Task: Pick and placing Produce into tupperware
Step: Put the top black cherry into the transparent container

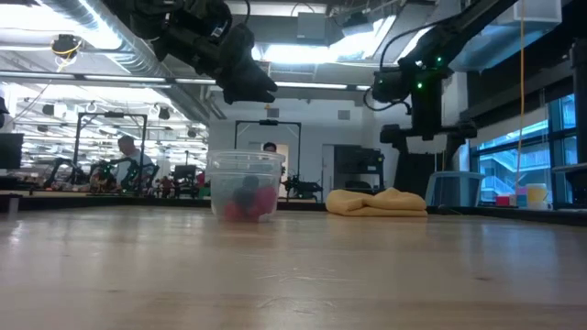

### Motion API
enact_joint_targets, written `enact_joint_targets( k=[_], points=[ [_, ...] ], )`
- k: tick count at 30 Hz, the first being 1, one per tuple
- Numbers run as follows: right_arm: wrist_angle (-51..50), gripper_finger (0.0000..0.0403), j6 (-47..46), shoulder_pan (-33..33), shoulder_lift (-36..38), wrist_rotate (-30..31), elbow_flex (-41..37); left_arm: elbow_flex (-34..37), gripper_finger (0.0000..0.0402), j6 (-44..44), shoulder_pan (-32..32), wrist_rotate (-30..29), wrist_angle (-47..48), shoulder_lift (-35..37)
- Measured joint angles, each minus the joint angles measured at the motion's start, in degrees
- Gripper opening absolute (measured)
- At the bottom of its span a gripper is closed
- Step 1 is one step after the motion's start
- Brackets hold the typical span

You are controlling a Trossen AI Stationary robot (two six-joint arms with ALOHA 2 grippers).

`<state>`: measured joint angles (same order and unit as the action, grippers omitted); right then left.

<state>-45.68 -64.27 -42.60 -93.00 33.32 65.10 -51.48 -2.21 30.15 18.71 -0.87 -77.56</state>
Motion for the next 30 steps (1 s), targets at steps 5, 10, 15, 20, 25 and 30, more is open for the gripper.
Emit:
enact_joint_targets(
  k=[5,10,15,20,25,30],
  points=[
    [0.5,0.0365,0.0,-0.4,-3.9,2.2,0.0,0.0,0.0212,0.0,0.0,0.0,0.0,0.0],
    [-0.9,0.0365,-4.3,-0.6,-5.9,6.4,0.0,0.0,0.0212,0.0,0.1,0.0,0.0,0.0],
    [-1.3,0.0365,-5.7,-2.4,-6.1,6.3,0.0,0.0,0.0212,0.0,0.5,-0.1,0.0,0.0],
    [-1.9,0.0365,-7.2,-3.6,-6.5,5.5,0.0,0.0,0.0212,0.0,1.1,0.0,0.0,0.0],
    [-1.7,0.0365,-5.5,-3.6,-7.5,5.6,0.0,0.0,0.0212,0.0,1.8,0.0,0.0,0.0],
    [-1.5,0.0365,-2.7,-3.6,-10.4,4.5,0.0,0.0,0.0212,0.1,2.3,0.0,0.0,0.0]
  ],
)
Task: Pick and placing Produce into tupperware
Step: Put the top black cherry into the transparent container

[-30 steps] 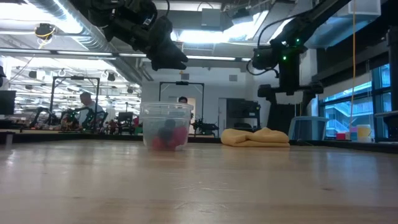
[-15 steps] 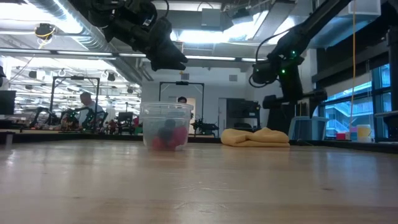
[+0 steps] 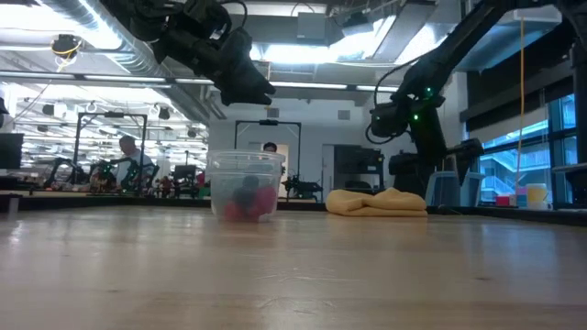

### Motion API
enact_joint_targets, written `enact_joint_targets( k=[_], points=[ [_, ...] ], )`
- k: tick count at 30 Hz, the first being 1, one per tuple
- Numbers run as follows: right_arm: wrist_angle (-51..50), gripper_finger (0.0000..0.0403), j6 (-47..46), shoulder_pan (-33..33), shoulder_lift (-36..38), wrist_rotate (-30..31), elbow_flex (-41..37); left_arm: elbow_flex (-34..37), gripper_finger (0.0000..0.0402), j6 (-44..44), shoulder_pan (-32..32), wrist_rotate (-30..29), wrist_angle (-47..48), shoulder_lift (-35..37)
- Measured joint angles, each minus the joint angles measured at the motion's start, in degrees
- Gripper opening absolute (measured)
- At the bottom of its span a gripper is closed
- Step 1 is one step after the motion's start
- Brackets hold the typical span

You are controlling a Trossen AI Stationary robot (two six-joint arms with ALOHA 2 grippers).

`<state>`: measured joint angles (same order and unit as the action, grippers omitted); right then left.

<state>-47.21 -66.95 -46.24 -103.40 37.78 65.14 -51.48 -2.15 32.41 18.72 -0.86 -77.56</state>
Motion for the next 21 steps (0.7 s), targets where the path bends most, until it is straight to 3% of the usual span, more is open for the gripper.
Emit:
enact_joint_targets(
  k=[21],
  points=[
    [8.2,0.0365,10.3,-2.9,-5.3,-3.5,0.0,0.0,0.0212,0.5,0.1,0.0,0.0,0.0]
  ],
)
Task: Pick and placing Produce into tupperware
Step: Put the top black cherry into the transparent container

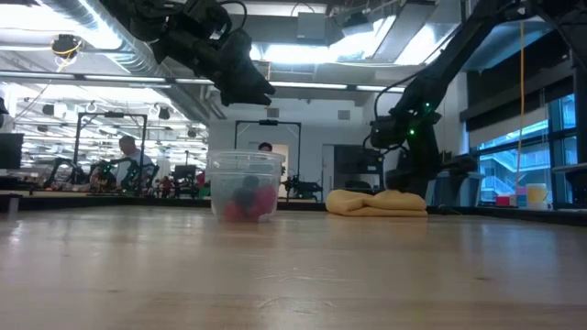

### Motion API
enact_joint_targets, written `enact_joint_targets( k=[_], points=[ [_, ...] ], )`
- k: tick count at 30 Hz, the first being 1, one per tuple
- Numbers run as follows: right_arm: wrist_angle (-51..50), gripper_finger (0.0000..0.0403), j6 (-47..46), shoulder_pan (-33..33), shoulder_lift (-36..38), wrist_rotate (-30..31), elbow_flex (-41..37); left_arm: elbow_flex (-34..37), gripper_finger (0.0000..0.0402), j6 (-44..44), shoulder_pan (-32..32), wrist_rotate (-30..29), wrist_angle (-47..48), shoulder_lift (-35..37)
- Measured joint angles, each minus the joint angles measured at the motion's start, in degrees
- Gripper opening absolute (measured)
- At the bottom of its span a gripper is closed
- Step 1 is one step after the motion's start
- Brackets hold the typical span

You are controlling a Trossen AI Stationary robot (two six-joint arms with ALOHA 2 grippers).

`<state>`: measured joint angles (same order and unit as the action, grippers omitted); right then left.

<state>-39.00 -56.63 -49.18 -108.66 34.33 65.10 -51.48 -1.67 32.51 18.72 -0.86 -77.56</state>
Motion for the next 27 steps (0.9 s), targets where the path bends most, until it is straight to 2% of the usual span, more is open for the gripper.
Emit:
enact_joint_targets(
  k=[27],
  points=[
    [3.6,0.0365,7.5,-3.6,-2.1,-3.7,0.1,0.0,0.0212,1.5,0.0,-1.2,0.0,0.0]
  ],
)
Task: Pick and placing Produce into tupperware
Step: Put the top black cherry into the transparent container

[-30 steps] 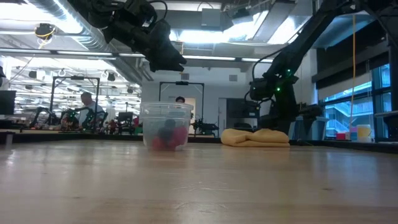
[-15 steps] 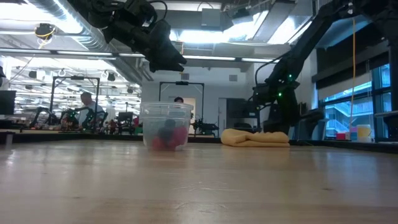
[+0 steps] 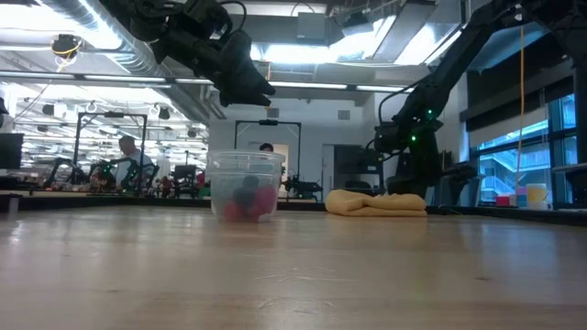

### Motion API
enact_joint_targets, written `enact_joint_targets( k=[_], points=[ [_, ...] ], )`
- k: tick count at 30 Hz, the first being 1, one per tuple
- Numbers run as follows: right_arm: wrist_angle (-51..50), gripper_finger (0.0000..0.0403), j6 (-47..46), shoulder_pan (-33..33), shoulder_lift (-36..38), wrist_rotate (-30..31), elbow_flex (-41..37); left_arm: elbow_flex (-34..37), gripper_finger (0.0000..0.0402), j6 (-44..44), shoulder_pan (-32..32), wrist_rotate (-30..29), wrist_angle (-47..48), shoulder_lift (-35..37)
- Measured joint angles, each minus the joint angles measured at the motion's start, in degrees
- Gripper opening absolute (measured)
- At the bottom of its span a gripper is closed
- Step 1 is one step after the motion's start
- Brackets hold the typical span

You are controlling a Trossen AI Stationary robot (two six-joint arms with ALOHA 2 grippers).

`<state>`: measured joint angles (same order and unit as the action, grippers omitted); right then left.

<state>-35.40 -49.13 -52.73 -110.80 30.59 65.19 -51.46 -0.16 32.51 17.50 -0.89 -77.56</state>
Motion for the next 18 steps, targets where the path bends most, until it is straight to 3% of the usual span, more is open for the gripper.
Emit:
enact_joint_targets(
  k=[18],
  points=[
    [1.3,0.0365,-1.4,0.0,0.0,-0.3,-0.1,0.0,0.0212,0.0,0.0,0.0,0.0,0.0]
  ],
)
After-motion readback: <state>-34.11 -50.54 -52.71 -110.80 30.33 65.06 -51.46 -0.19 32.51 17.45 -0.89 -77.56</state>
